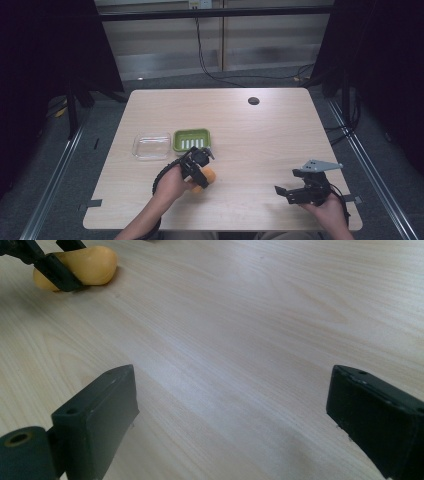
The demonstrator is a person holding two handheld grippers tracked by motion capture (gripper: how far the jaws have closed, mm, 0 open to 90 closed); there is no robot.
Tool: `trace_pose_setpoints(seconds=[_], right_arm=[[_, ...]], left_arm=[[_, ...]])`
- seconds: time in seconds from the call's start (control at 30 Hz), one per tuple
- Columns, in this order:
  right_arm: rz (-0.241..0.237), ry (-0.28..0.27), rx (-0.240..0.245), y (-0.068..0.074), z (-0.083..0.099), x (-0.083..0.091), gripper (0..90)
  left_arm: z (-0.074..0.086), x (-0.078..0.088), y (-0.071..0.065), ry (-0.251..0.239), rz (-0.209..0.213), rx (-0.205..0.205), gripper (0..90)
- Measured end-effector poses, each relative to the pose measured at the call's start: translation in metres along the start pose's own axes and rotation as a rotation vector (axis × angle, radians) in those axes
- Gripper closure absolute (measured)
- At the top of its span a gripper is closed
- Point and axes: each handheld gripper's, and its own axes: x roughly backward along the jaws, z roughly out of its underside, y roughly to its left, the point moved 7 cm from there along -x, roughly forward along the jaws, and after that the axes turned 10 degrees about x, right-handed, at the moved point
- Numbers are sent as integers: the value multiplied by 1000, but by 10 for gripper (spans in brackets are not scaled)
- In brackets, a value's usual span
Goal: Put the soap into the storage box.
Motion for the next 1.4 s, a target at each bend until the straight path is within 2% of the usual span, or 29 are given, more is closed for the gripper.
trace_pose_setpoints(seconds=[0.03,0.07,0.17,0.23,0.3,0.57,0.83,1.07,1.1,1.27,1.33,1.37,1.4], right_arm=[[-2,1,-3,0,0,0,61],[-2,2,-2,0,0,0,61],[1,-1,-2,-1,0,0,61],[3,-2,-2,-1,0,1,61],[4,-5,-2,-1,0,1,61],[0,-9,-1,-1,-1,2,61],[3,-14,-4,-2,-1,3,60],[2,-21,-5,-3,-1,3,60],[2,-20,-6,-3,-1,3,60],[2,-16,-4,-2,-1,3,60],[2,-19,-4,-2,-1,3,60],[2,-20,-2,-3,-1,3,60],[2,-20,-1,-3,-1,3,60]], left_arm=[[1,0,-1,7,12,13,493],[1,1,0,3,8,-11,495],[2,1,-1,8,21,-28,496],[2,3,0,15,26,-21,497],[2,3,-1,4,27,-14,497],[0,14,4,-33,33,-42,499],[1,22,11,-42,39,-19,500],[-1,31,16,-58,47,-26,500],[-2,31,16,-68,49,-14,500],[-4,36,19,-53,41,-36,500],[-7,40,20,-66,38,-31,500],[-7,43,21,-50,51,-42,500],[-8,44,21,-61,42,-41,500]])
